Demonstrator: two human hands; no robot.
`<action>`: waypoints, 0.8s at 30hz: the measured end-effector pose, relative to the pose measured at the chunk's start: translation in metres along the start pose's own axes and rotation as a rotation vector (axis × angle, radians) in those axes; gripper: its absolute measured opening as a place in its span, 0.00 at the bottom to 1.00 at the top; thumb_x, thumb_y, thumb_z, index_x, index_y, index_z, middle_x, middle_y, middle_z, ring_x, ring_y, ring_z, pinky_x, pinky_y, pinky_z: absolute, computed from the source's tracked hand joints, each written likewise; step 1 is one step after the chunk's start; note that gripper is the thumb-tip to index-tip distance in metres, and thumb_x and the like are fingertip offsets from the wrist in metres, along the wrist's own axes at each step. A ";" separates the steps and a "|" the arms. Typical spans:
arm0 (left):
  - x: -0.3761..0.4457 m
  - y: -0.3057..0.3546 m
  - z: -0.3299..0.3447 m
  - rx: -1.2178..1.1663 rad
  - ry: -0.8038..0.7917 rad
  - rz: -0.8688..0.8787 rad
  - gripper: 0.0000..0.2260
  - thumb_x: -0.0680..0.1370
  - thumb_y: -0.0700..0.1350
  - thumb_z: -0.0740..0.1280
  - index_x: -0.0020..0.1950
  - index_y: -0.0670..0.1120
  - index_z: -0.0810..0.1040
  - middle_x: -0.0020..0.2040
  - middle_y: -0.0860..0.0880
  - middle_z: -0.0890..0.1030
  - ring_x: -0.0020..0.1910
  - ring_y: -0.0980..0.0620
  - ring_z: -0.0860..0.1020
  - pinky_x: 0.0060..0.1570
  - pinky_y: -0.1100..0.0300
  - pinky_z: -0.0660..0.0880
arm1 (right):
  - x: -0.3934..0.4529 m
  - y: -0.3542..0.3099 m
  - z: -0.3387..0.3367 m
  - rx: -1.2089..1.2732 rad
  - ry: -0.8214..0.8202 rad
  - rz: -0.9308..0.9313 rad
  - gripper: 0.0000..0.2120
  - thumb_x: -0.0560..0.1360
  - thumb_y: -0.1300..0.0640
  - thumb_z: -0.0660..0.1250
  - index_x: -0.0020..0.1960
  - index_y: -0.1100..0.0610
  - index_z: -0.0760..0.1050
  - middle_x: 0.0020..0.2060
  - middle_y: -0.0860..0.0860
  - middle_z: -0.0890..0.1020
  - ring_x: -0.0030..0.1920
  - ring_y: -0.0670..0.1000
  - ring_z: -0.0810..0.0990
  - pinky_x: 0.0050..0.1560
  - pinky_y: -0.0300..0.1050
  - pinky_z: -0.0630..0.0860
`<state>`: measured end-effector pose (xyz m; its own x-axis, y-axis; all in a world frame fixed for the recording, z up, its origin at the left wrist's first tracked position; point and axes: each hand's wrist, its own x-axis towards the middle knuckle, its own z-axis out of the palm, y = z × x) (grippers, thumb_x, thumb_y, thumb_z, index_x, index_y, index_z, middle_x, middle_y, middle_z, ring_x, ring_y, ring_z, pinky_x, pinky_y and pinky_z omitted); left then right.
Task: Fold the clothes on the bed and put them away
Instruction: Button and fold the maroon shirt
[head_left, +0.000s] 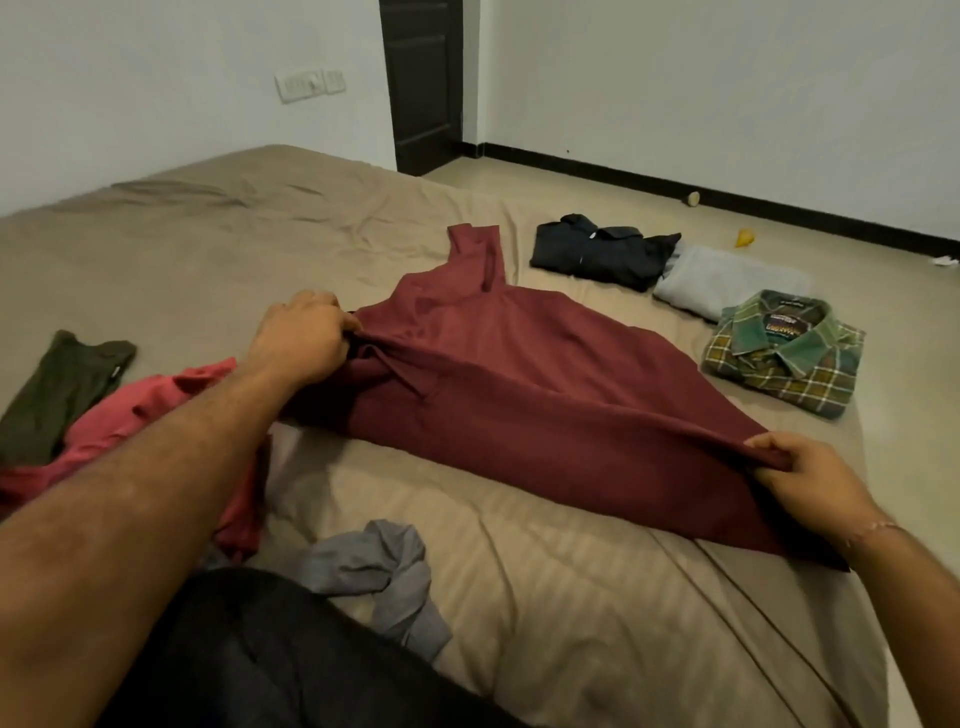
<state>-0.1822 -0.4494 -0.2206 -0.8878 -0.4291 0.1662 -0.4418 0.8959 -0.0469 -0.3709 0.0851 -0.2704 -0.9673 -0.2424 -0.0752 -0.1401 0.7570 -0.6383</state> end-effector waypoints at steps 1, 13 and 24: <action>0.011 0.005 0.002 0.001 -0.030 -0.036 0.15 0.80 0.48 0.65 0.65 0.58 0.83 0.61 0.45 0.78 0.63 0.40 0.74 0.61 0.44 0.72 | 0.009 -0.002 0.004 0.000 -0.006 0.059 0.11 0.75 0.67 0.72 0.45 0.51 0.83 0.43 0.56 0.87 0.44 0.58 0.84 0.52 0.56 0.80; -0.073 0.086 0.117 -0.117 -0.086 0.682 0.30 0.81 0.56 0.60 0.83 0.53 0.61 0.83 0.48 0.63 0.80 0.48 0.65 0.74 0.47 0.67 | -0.032 -0.005 0.086 -0.627 -0.401 -0.421 0.41 0.77 0.39 0.61 0.83 0.38 0.42 0.83 0.39 0.44 0.83 0.44 0.42 0.80 0.66 0.39; -0.027 0.022 0.090 0.123 -0.187 0.109 0.27 0.79 0.49 0.65 0.79 0.49 0.69 0.65 0.42 0.80 0.61 0.38 0.80 0.58 0.42 0.78 | 0.015 0.036 0.019 -0.798 -0.490 -0.255 0.45 0.77 0.56 0.63 0.81 0.32 0.38 0.82 0.37 0.38 0.82 0.45 0.38 0.78 0.71 0.44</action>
<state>-0.1801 -0.4282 -0.3149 -0.9345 -0.3547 -0.0309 -0.3443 0.9222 -0.1760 -0.3864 0.0974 -0.3086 -0.7178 -0.5455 -0.4327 -0.6104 0.7920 0.0140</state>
